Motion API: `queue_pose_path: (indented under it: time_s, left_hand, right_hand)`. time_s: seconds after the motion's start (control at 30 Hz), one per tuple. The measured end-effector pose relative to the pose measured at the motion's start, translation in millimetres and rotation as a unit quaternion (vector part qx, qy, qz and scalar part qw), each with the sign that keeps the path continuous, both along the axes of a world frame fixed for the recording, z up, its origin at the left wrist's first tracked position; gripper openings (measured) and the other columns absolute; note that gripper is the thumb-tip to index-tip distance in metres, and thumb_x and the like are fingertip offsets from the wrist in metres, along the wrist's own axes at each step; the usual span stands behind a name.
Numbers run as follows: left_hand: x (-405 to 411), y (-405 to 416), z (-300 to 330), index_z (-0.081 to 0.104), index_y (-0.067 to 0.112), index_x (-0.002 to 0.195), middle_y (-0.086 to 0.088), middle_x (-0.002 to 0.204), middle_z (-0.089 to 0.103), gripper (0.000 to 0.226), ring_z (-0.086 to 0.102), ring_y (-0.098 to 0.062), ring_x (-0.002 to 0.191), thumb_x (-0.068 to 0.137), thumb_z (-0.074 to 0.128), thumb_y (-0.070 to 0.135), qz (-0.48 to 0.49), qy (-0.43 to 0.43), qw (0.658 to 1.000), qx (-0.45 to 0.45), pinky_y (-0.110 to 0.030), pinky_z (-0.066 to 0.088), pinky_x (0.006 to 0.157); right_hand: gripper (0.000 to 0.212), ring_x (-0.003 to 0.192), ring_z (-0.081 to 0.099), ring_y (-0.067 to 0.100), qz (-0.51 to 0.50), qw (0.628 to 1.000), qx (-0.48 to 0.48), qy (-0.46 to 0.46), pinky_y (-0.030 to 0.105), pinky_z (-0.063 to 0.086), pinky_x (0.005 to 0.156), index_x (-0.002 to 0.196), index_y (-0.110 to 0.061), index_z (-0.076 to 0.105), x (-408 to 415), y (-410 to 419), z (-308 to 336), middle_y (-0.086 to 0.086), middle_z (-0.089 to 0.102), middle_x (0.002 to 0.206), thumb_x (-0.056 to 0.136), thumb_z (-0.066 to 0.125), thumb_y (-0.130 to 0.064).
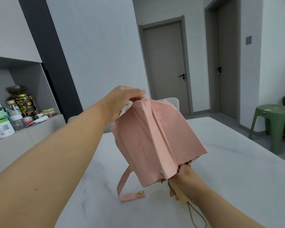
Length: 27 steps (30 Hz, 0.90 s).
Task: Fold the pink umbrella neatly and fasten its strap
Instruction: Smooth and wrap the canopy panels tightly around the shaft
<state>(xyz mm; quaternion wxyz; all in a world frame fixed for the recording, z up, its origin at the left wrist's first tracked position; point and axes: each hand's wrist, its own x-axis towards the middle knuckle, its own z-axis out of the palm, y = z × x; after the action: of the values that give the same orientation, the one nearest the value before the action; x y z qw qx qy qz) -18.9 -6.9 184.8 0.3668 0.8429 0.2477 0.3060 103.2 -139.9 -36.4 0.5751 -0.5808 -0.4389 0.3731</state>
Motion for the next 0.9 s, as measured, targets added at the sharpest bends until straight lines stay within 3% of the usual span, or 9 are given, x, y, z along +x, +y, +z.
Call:
queue_pose_path:
  time_s: [0.1,0.23,0.3,0.37,0.47,0.67,0.73,0.8,0.9]
  left_hand:
    - [8.7,-2.8,-1.2,0.070,-0.002,0.079,-0.006,0.075,0.061,0.026,0.055,-0.014,0.071,0.082,0.069,0.024,0.060,0.012,0.996,0.067,-0.025,0.043,0.072]
    - [15.2,-9.7,-3.0,0.066,0.008,0.067,0.000,0.062,0.054,0.025,0.045,-0.007,0.052,0.088,0.066,0.021,0.086,-0.005,0.990,0.115,-0.013,0.037,0.050]
    - [14.9,-9.4,-3.8,0.063,0.009,0.065,-0.003,0.064,0.051,0.027,0.043,-0.011,0.058,0.088,0.065,0.022,0.086,-0.022,0.990,0.109,-0.016,0.035,0.052]
    - [12.3,-9.0,-3.2,0.058,0.013,0.060,-0.002,0.063,0.046,0.031,0.041,-0.013,0.059,0.090,0.063,0.023,0.083,-0.034,0.993,0.077,-0.016,0.034,0.052]
    - [7.5,-10.2,0.9,0.062,0.014,0.063,0.001,0.069,0.057,0.034,0.051,-0.010,0.066,0.094,0.055,0.025,0.062,-0.019,0.998,0.007,-0.020,0.039,0.068]
    - [3.1,-10.4,2.4,0.052,0.017,0.059,0.002,0.071,0.054,0.041,0.051,-0.010,0.075,0.094,0.053,0.038,0.056,0.008,0.997,-0.049,-0.030,0.036,0.080]
    - [1.2,-11.1,2.1,0.051,0.018,0.061,-0.001,0.079,0.054,0.037,0.050,-0.012,0.078,0.091,0.058,0.038,0.059,0.015,0.997,-0.045,-0.030,0.036,0.078]
    - [-0.7,-11.1,2.0,0.061,0.015,0.073,0.001,0.090,0.059,0.025,0.053,-0.012,0.083,0.087,0.065,0.036,0.078,0.029,0.996,-0.030,-0.027,0.037,0.075]
    - [-5.1,-8.7,-0.6,0.061,0.011,0.079,-0.003,0.089,0.055,0.016,0.049,-0.016,0.083,0.084,0.071,0.024,0.103,0.076,0.992,0.018,-0.024,0.035,0.067]
  right_hand:
    - [0.030,0.045,0.055,0.027,0.006,1.000,-0.008,-0.001,0.028,0.045,0.042,0.082,-0.002,0.064,-3.2,-1.5,2.2,-0.001,0.061,0.047,0.065,0.062,-0.027]
    - [0.043,0.044,0.054,0.026,-0.003,1.000,0.004,0.005,0.028,0.044,0.041,0.095,-0.003,0.064,-5.4,-2.2,0.4,0.006,0.066,0.062,0.068,0.073,-0.035]
    - [0.047,0.044,0.055,0.025,-0.009,1.000,0.011,0.012,0.028,0.044,0.041,0.102,-0.005,0.060,-4.9,-2.4,-0.1,0.006,0.067,0.067,0.067,0.075,-0.033]
    - [0.041,0.043,0.054,0.026,-0.011,1.000,0.011,0.012,0.027,0.043,0.040,0.099,-0.003,0.061,-3.3,-2.6,-0.1,0.005,0.062,0.055,0.071,0.076,-0.029]
    - [0.027,0.044,0.055,0.027,-0.004,1.000,0.006,-0.011,0.030,0.046,0.043,0.086,-0.002,0.064,-1.6,-0.8,0.7,0.006,0.056,0.046,0.075,0.069,-0.026]
    - [0.029,0.043,0.055,0.028,-0.016,1.000,0.008,0.000,0.031,0.045,0.042,0.086,0.002,0.061,-1.2,-0.4,2.5,0.017,0.052,0.051,0.069,0.061,-0.022]
    - [0.026,0.042,0.054,0.027,-0.016,1.000,0.006,0.008,0.030,0.045,0.042,0.082,0.000,0.060,-0.6,-0.5,3.7,0.010,0.056,0.048,0.065,0.058,-0.019]
    - [0.025,0.042,0.054,0.026,-0.013,1.000,0.010,0.018,0.028,0.045,0.041,0.083,-0.002,0.059,-0.8,-1.7,5.6,0.000,0.059,0.044,0.063,0.056,-0.018]
    - [0.030,0.044,0.055,0.026,-0.012,1.000,0.014,0.023,0.029,0.045,0.042,0.077,-0.002,0.063,-0.9,-3.0,6.9,0.002,0.060,0.046,0.058,0.062,-0.025]
